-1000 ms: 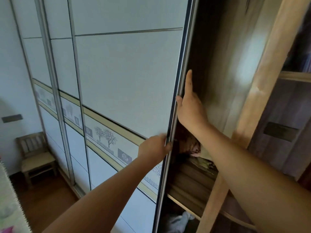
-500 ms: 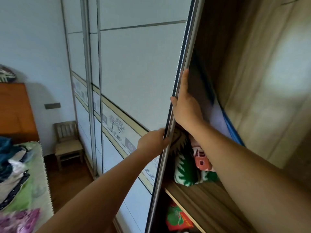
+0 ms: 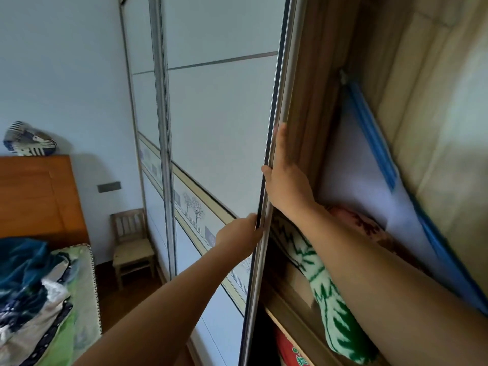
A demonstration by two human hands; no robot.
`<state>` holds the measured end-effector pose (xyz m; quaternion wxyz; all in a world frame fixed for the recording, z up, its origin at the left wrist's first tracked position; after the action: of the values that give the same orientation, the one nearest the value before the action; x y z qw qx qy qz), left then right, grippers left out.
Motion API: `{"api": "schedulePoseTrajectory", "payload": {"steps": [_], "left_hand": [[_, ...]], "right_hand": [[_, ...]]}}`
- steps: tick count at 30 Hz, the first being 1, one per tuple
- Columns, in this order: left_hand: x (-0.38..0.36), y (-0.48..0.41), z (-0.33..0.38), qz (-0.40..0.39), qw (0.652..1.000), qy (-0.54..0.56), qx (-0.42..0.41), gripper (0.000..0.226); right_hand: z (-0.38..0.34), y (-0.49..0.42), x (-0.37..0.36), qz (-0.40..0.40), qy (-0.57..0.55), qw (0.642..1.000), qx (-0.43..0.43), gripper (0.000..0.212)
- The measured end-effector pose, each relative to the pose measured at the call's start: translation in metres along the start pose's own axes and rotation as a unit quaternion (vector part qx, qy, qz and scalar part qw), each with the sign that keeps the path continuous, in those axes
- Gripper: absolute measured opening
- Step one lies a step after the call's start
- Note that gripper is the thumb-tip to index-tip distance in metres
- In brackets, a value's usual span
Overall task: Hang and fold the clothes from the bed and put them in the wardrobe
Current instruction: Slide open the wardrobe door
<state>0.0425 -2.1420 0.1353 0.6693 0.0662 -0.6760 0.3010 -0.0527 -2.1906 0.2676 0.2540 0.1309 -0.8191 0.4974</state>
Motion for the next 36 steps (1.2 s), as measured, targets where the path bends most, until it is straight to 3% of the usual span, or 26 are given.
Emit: {"api": "schedulePoseTrajectory", "payload": {"steps": [9,19,24,27,29,31,36], "left_hand": [[-0.013,-0.050,-0.057,0.002,1.000,-0.008,0.013,0.028],[-0.014,-0.056,-0.072,-0.019,0.998,-0.033,0.044,0.031],[-0.018,-0.024,-0.108,-0.071,0.993,-0.068,0.059,0.044],[-0.017,0.013,-0.151,-0.114,0.984,-0.079,0.107,0.045],[-0.015,0.044,-0.178,-0.136,0.977,-0.086,0.141,0.040],[-0.015,0.078,-0.203,-0.146,0.970,-0.094,0.172,0.034],[-0.006,0.180,-0.250,-0.141,0.944,-0.091,0.284,0.039]], "right_hand": [[-0.004,-0.043,-0.067,-0.013,-0.006,1.000,-0.002,0.095],[-0.003,-0.058,-0.083,0.004,0.046,0.999,-0.001,0.096],[0.005,-0.041,-0.089,-0.067,-0.027,0.997,-0.017,0.089],[0.013,-0.002,-0.092,-0.076,-0.104,0.992,0.003,0.069],[0.009,0.029,-0.109,-0.158,-0.142,0.976,0.049,0.052],[0.001,0.058,-0.136,-0.290,-0.121,0.947,0.064,0.045],[-0.041,0.104,-0.193,-0.464,-0.067,0.879,0.089,0.053]]}}
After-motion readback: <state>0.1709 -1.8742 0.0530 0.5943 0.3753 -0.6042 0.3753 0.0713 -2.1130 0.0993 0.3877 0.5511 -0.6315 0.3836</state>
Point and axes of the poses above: each hand's wrist, its own y-axis away from the middle knuckle, its own x-axis out of the back of the hand, z = x × y, the point moved 5 cm from there along -y, towards the middle knuckle, and after that the axes turned 15 degrees about -y, right-handed, at the moved point
